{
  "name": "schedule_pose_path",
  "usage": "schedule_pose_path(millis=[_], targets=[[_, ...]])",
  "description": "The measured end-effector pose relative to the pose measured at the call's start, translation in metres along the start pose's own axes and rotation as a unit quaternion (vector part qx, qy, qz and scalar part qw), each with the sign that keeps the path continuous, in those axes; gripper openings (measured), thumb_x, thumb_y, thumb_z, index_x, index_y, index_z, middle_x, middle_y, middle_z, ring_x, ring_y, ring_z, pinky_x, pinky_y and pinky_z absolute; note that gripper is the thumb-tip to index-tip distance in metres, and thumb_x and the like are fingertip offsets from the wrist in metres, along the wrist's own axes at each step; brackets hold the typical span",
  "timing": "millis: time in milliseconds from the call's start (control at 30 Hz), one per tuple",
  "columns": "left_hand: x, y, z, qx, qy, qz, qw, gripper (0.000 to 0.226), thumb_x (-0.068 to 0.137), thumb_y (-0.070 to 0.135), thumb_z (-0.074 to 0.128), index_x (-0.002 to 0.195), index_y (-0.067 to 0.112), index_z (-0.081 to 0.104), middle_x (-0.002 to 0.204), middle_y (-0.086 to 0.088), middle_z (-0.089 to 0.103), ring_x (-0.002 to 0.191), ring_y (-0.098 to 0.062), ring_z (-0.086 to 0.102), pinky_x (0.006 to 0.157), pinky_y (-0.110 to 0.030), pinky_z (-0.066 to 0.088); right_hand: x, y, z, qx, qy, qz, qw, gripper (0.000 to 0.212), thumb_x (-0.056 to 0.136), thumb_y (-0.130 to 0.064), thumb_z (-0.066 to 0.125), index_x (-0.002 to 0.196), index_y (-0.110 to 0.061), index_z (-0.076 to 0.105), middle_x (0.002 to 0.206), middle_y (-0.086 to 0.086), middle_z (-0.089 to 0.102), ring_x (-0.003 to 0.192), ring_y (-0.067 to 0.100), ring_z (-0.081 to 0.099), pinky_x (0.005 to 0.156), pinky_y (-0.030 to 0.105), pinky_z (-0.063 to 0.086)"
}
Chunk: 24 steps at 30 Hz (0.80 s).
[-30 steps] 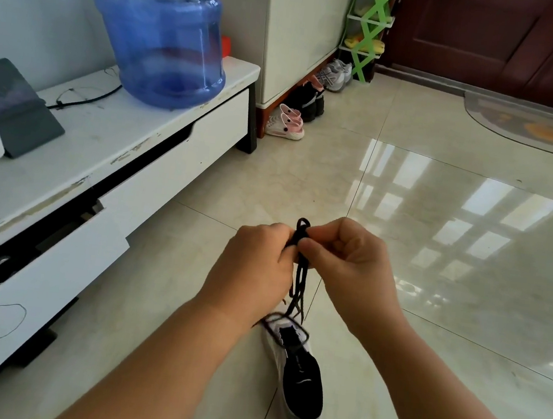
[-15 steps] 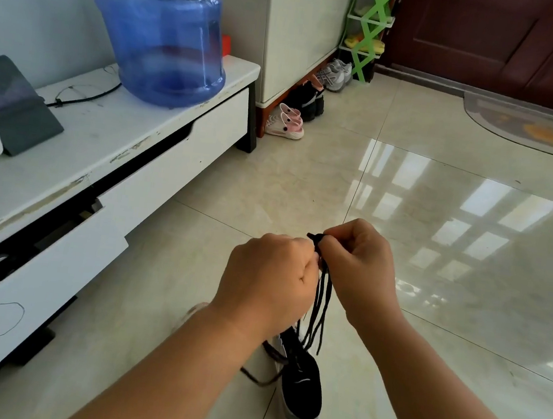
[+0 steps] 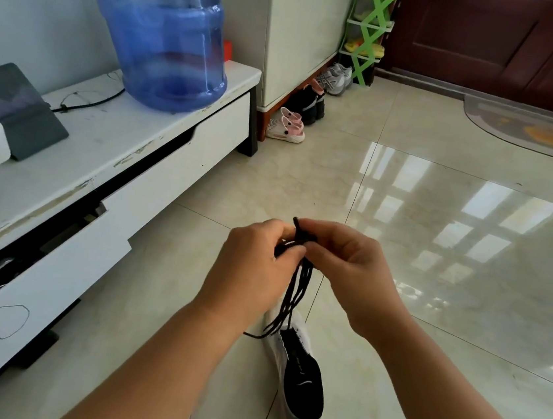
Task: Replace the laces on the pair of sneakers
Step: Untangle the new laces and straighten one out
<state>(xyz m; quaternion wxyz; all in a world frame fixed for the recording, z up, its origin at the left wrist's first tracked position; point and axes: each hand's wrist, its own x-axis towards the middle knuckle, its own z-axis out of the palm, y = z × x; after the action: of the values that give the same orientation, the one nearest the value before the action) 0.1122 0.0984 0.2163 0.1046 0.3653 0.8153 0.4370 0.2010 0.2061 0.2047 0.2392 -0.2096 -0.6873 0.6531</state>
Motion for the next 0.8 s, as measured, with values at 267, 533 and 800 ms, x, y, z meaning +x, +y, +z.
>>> schedule_pose_path(millis=[267, 533, 800], targets=[[0.001, 0.004, -0.003, 0.078, 0.061, 0.07, 0.993, 0.009, 0.079, 0.03, 0.07, 0.087, 0.034, 0.074, 0.071, 0.009, 0.058, 0.068, -0.013, 0.057, 0.058, -0.027, 0.045, -0.001, -0.007, -0.004, 0.021, 0.005, 0.032, 0.999, 0.017, 0.082, 0.006, 0.061, 0.078, -0.01, 0.065, 0.068, 0.0, 0.067, 0.067, 0.015, 0.066, 0.068, 0.026, 0.054], [-0.001, -0.001, -0.004, 0.042, 0.09, 0.122, 0.988, 0.011, 0.074, 0.011, 0.074, 0.078, 0.021, 0.075, 0.071, 0.006, 0.063, 0.064, -0.017, 0.061, 0.056, -0.038, 0.051, -0.001, -0.016, -0.004, -0.074, -0.001, 0.051, 0.996, 0.012, 0.075, -0.003, 0.069, 0.066, -0.01, 0.064, 0.067, 0.012, 0.069, 0.069, 0.03, 0.06, 0.073, 0.054, 0.05], [-0.004, 0.005, -0.002, 0.028, 0.084, 0.129, 0.988, 0.006, 0.075, 0.013, 0.076, 0.079, 0.017, 0.076, 0.064, 0.009, 0.055, 0.057, -0.017, 0.055, 0.053, -0.033, 0.048, 0.004, -0.012, -0.003, 0.004, 0.144, 0.099, 0.985, 0.012, 0.083, 0.0, 0.06, 0.071, 0.0, 0.061, 0.054, 0.006, 0.065, 0.054, 0.016, 0.065, 0.07, 0.038, 0.056]])
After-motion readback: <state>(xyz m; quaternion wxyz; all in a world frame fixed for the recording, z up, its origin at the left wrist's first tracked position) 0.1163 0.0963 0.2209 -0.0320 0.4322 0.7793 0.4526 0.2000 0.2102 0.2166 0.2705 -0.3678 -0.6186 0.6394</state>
